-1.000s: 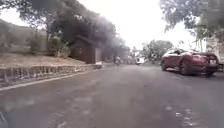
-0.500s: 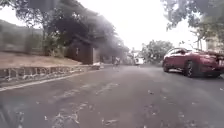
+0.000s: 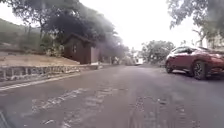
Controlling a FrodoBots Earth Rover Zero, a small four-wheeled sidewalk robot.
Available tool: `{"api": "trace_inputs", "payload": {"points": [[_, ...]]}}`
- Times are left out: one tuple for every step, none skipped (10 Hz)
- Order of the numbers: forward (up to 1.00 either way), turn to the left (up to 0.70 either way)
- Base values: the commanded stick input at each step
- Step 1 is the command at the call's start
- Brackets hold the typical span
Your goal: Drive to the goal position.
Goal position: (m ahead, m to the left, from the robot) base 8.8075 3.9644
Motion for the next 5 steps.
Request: {"api": "trace_inputs", "payload": {"points": [[1.00, 0.02], [1.00, 0.02], [1.00, 0.02], [1.00, 0.02], [1.00, 0.02]]}}
